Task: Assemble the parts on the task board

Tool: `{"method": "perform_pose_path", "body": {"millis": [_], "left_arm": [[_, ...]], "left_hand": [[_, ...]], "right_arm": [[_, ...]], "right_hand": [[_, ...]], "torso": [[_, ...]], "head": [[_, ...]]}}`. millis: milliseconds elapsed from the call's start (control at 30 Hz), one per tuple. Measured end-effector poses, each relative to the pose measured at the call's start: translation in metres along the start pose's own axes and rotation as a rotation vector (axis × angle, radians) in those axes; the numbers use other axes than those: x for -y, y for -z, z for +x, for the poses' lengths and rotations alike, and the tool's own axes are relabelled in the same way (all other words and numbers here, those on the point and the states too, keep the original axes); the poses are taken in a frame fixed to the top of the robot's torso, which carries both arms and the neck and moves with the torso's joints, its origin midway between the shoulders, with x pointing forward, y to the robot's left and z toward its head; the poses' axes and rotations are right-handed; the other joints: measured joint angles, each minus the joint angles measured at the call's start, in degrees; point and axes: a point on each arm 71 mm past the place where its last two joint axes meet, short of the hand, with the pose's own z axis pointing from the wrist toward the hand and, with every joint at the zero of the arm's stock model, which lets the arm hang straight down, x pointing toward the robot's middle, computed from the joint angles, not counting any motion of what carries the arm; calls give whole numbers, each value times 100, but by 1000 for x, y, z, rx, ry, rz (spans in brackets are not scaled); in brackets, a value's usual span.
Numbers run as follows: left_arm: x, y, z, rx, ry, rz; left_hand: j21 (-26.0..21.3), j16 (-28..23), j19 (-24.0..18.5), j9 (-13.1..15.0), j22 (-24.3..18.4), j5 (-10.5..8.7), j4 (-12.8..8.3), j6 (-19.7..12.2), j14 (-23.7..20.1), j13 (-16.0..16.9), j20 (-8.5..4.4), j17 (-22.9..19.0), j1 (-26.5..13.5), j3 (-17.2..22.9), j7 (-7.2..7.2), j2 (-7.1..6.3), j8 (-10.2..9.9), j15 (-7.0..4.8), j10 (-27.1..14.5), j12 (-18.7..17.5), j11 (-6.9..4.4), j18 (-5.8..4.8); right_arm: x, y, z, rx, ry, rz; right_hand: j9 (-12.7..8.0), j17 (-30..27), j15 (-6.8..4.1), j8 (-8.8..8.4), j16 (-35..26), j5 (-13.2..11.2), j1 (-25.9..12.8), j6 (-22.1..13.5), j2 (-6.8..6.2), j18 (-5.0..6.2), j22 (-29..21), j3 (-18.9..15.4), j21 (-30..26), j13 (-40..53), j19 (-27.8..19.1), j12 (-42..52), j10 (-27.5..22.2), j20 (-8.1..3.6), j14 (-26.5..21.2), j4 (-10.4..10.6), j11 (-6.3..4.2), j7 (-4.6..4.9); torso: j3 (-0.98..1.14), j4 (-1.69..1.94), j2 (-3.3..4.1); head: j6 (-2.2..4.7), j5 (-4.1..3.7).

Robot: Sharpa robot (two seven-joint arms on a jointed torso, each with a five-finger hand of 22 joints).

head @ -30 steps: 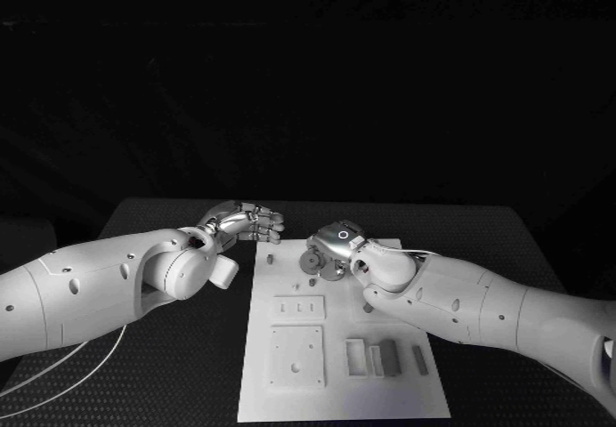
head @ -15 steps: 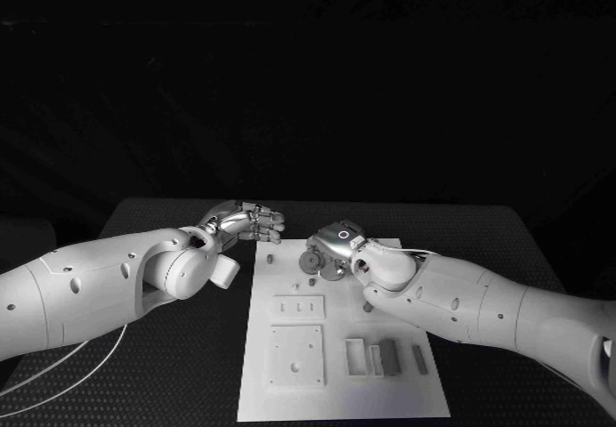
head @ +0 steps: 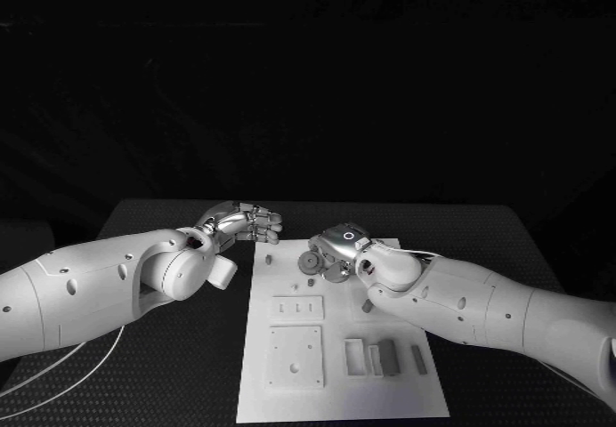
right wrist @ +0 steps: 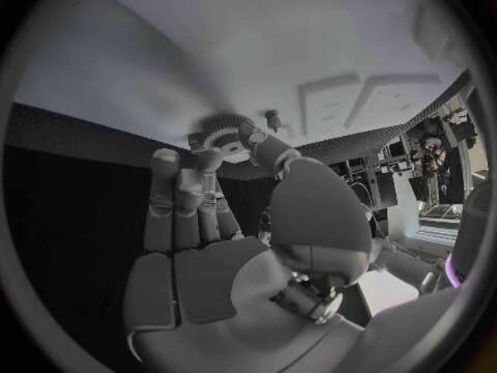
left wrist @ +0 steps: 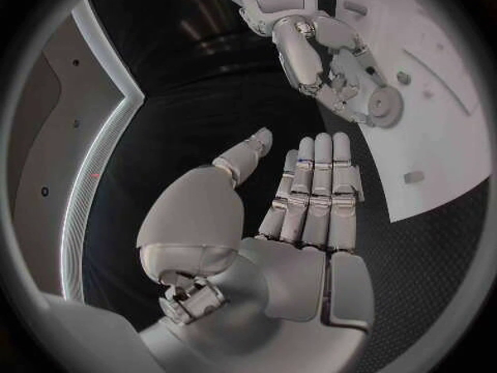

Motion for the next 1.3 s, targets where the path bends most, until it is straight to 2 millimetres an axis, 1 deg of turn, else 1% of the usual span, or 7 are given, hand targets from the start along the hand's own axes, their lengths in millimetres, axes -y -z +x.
{"method": "perform_pose_path", "body": {"millis": [267,400,567,800,933,967,1300], "left_arm": [[-1,0,-1,2,0,-9],[-1,0,-2,3,-1,-13],[-1,0,-2,3,-1,-16],[-2,0,-2,4,-1,-18],[-2,0,-3,5,-1,-19],[-2,0,-3,4,-1,-19],[-2,2,-4,7,-1,-21]], "left_hand": [[0,-23,0,0,5,0,0,0,0,0,0,5,0,0,0,0,-22,0,0,0,0,0],[0,-22,0,0,5,0,0,0,0,-1,0,5,0,0,0,0,-22,0,0,0,0,0],[0,-23,0,0,4,0,0,0,0,-1,0,10,0,0,0,0,-22,0,0,0,0,0],[0,-22,-21,0,10,0,0,-20,0,-1,20,10,0,0,21,0,-22,0,0,-23,0,0],[0,-22,-21,0,9,0,0,-21,0,-2,20,15,0,0,20,0,-22,0,0,-23,0,0],[0,-22,-21,0,9,0,0,-21,0,1,20,15,0,0,21,0,-22,0,0,-23,0,0],[0,-45,-21,0,9,0,0,-20,-21,3,20,20,0,0,20,0,-22,21,0,-23,0,0]], "right_arm": [[2,1,1,-13,-13,6],[3,2,1,-16,-19,5],[4,2,1,-25,-31,5],[7,0,0,-51,-46,14],[9,0,0,-64,-64,21],[10,0,1,-72,-68,25],[18,10,10,-131,-106,54]], "right_hand": [[132,4,-61,310,-5,0,61,366,155,3,0,-51,-22,-43,-52,0,-80,52,-63,28,-84,-142],[177,9,-61,436,-5,0,118,523,383,3,0,-108,-22,-54,-52,40,-78,52,-63,-29,-85,-207],[182,12,-61,469,-5,0,58,558,546,4,0,-124,-22,-66,-94,40,-68,50,-63,-45,-94,-241],[173,11,-29,464,-5,0,-9,552,613,10,0,-139,-22,-79,-126,39,-104,80,-97,-60,-59,-235],[124,12,-1,379,-5,0,-64,453,558,15,0,-165,-44,-88,-146,39,-143,101,-128,-33,-20,-136],[4,15,-1,321,-5,0,-80,444,543,15,0,-178,-44,-90,-147,39,-154,101,-128,-20,-9,-127],[71,17,11,323,-5,0,-85,424,537,14,0,-178,-44,-90,-157,62,-185,113,-135,-20,22,-107]], "torso": [[1,0,4],[0,3,4],[-3,6,4],[-7,5,1],[-10,3,1],[-10,3,1],[-13,4,-1]], "head": [[-26,4],[-38,4],[-49,2],[-64,3],[-68,3],[-68,1],[-65,-12]]}}
